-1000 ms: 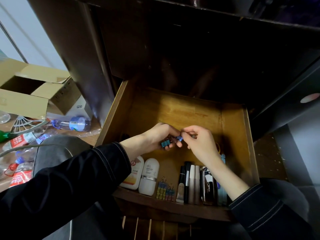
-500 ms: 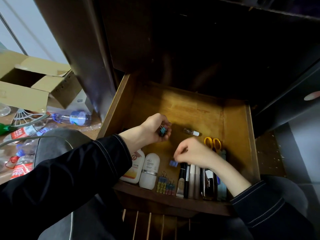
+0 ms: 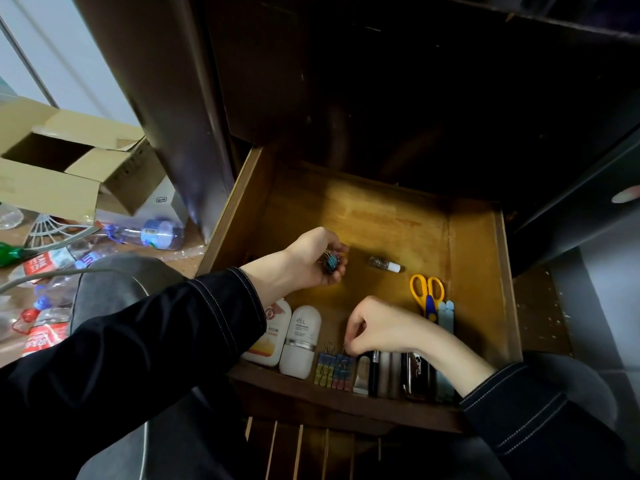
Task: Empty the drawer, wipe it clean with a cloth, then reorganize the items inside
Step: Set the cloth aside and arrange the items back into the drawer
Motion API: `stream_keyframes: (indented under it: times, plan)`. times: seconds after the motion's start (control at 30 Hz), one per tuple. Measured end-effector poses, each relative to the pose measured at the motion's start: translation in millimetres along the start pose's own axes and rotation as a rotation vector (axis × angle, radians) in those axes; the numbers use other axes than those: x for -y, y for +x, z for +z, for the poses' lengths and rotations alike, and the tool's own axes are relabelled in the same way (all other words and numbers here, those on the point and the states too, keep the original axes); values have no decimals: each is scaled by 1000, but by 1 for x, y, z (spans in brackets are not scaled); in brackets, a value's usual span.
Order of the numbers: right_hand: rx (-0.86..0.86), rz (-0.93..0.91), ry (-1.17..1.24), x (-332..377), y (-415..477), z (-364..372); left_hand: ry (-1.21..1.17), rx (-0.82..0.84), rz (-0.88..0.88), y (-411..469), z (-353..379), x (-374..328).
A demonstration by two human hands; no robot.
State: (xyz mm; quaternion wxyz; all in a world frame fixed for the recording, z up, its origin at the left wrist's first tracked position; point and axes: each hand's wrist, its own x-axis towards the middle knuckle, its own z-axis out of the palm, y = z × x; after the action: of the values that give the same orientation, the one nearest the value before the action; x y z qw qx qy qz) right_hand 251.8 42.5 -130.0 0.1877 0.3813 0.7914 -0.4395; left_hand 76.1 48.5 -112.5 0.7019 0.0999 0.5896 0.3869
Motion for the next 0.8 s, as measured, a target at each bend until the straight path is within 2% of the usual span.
stream_keyframes:
  times: [0.13, 0.23, 0.3, 0.4, 0.47, 0.6, 0.8]
  plan:
    - [13, -17, -25, 4, -1, 0, -33, 9, -14, -1, 1, 0]
    - [-84, 20, 24, 5, -1, -6, -56, 21, -26, -2, 1, -1]
    - [-267, 23, 119, 6, -2, -12, -53, 25, -30, -2, 1, -2]
    - [-632, -7, 155, 6, -5, -22, -13, 50, -49, -4, 2, 0]
    - [-756, -71, 188, 7, -6, -24, 17, 92, -69, -5, 3, 2]
    - [-677, -183, 129, 8, -7, -22, 75, 162, -95, -9, 5, 3]
    - [-652, -185, 89, 5, -4, -23, 125, 112, -94, -11, 6, 2]
